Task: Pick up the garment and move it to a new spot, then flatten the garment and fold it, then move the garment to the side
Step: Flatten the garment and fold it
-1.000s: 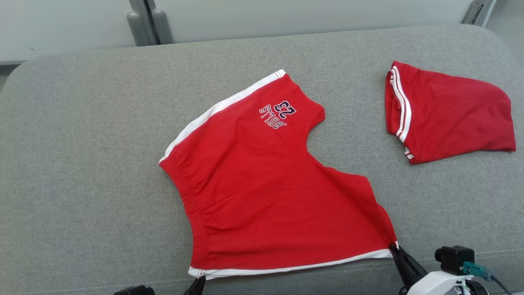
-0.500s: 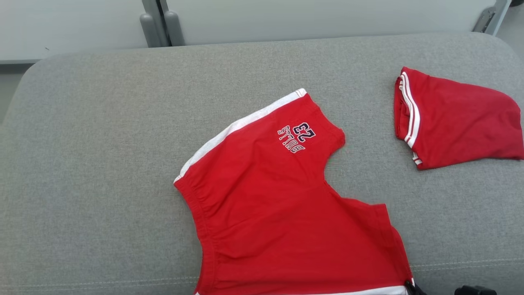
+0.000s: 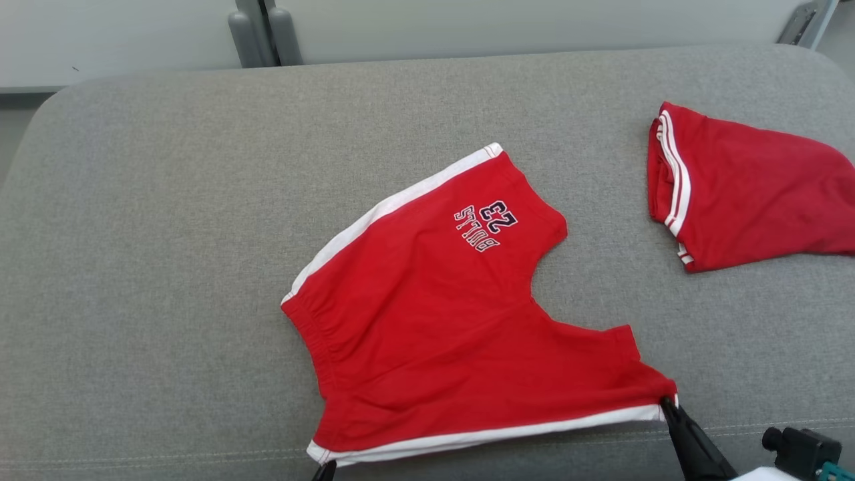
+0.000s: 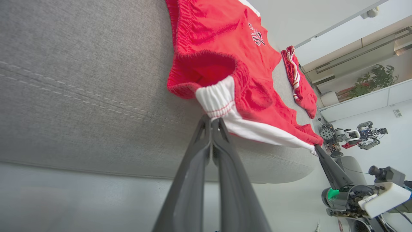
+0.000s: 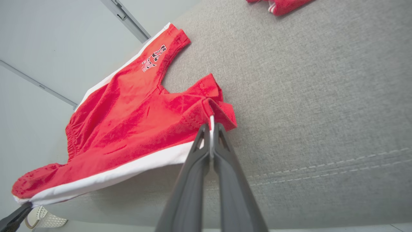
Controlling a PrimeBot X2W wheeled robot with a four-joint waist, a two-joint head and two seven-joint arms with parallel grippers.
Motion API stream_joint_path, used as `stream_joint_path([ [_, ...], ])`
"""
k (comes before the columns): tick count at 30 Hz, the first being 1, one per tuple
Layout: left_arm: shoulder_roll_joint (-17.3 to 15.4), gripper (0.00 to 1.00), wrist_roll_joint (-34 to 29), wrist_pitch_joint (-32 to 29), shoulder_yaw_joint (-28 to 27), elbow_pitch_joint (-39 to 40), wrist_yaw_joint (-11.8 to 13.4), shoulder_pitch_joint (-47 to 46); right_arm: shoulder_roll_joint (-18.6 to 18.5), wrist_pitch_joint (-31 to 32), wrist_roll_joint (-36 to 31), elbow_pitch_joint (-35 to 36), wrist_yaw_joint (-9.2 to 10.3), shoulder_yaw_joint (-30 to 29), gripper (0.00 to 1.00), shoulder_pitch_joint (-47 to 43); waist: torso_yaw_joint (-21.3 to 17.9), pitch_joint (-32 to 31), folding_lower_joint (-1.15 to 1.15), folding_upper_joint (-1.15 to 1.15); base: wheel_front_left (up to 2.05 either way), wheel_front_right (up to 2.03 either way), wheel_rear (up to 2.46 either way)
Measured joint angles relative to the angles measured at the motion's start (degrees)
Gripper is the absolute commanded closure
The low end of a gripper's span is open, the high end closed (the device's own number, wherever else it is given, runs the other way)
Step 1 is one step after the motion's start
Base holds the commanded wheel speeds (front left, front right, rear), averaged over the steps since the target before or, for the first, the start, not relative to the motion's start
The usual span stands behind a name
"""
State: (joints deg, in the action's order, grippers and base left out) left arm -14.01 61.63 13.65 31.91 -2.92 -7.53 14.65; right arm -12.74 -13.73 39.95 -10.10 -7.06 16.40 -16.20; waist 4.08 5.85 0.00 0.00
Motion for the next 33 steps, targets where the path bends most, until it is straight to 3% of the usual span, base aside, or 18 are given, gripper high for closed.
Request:
stream_joint_path([
  [6,-2.24,1.00,3.41,-1.56,-1.12,7.40,0.00,-0.30,-1.52,2.52,4.24,9.57,0.00,-0.23,1.00,2.98,-0.48,2.17,0.00,0.00,0.00,0.00,0.00],
  [14,-5.60,1.00,5.27,-4.28,-3.88,14.06,0.00,-3.24,-4.56,8.53,7.35,18.55,0.00,0.01,1.00,13.74,-1.34,6.07,0.00,0.00,0.00,0.00,0.00],
  [21,-7.91,1.00,5.27,-8.84,-4.76,18.41,0.23,-10.38,-6.10,13.01,9.51,19.02,0.07,-3.53,1.00,22.58,-0.81,9.80,0.00,0.00,0.00,0.00,0.00],
  [25,-8.08,1.00,6.51,-11.34,-5.43,20.18,1.10,-14.32,-5.93,15.10,11.00,18.58,1.29,-4.86,1.00,27.64,0.24,11.89,0.00,0.00,0.00,0.00,0.00],
  [33,-8.58,1.00,8.78,-15.48,-7.25,20.12,4.72,-19.96,-5.77,18.81,10.39,16.81,2.67,-3.27,1.00,37.22,2.41,16.64,0.00,0.00,0.00,0.00,0.00],
])
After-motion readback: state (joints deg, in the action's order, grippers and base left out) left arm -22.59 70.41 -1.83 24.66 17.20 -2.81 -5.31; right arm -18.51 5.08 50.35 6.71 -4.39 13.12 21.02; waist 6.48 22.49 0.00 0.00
